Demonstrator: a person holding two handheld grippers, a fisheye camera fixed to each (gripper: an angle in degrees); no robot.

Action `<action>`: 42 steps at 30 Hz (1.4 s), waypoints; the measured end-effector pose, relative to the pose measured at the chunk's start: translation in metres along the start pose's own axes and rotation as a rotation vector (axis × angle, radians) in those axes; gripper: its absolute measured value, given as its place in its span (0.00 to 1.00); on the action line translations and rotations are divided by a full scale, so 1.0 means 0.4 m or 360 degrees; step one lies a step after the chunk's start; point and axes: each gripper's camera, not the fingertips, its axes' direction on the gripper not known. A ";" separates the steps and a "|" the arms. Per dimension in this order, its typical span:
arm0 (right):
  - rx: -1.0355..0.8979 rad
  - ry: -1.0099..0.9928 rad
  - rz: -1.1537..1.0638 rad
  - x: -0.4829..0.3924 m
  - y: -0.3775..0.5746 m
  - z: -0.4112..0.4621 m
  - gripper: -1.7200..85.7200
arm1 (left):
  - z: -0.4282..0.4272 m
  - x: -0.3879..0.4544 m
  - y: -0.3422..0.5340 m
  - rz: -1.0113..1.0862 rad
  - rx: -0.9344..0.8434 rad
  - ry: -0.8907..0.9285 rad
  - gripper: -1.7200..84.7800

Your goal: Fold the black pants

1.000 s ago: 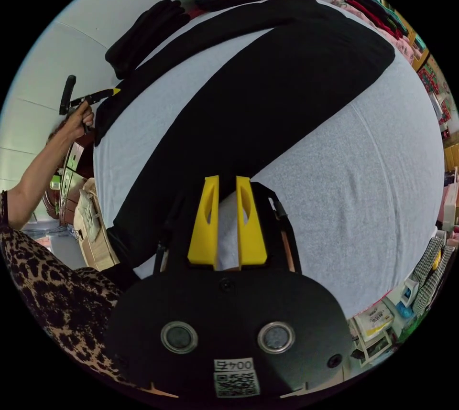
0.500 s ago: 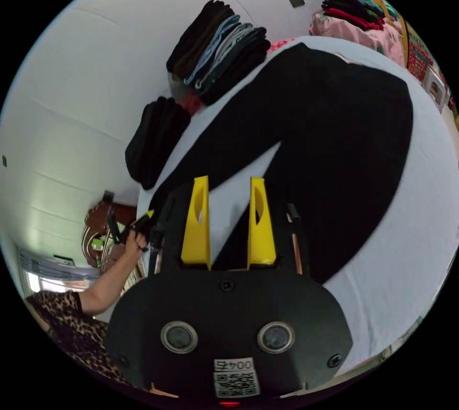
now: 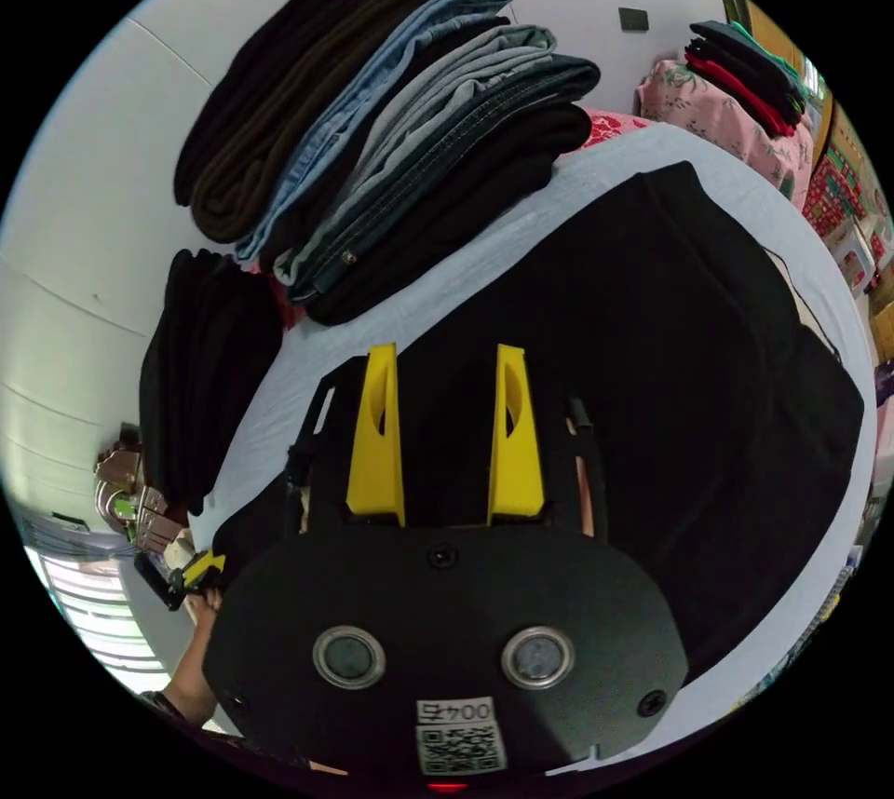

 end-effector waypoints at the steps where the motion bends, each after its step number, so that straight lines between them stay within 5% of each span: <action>1: -0.0007 0.0036 -0.0005 -0.010 -0.017 0.027 0.21 | 0.002 0.003 -0.001 0.0004 0.0000 -0.0010 0.04; 6: -0.0118 0.0153 0.0062 -0.030 -0.067 0.142 0.23 | 0.009 0.004 -0.008 0.0008 -0.0001 -0.0029 0.04; 12: -0.0063 0.0667 -0.0046 -0.123 -0.019 0.224 0.18 | 0.013 -0.004 -0.030 -0.0004 -0.0003 -0.0036 0.04; 18: 0.0063 0.0397 0.0140 0.000 0.052 0.172 0.08 | 0.008 -0.021 -0.059 -0.0017 -0.0001 -0.0026 0.03; 30: 0.0139 -0.0053 0.0090 0.161 0.134 -0.149 0.07 | -0.067 -0.069 -0.149 -0.0155 0.0034 0.0048 0.03; 42: 0.0402 -0.0318 0.0182 0.596 0.625 -0.689 0.06 | -0.504 0.473 -0.038 0.0266 0.0026 0.0143 0.03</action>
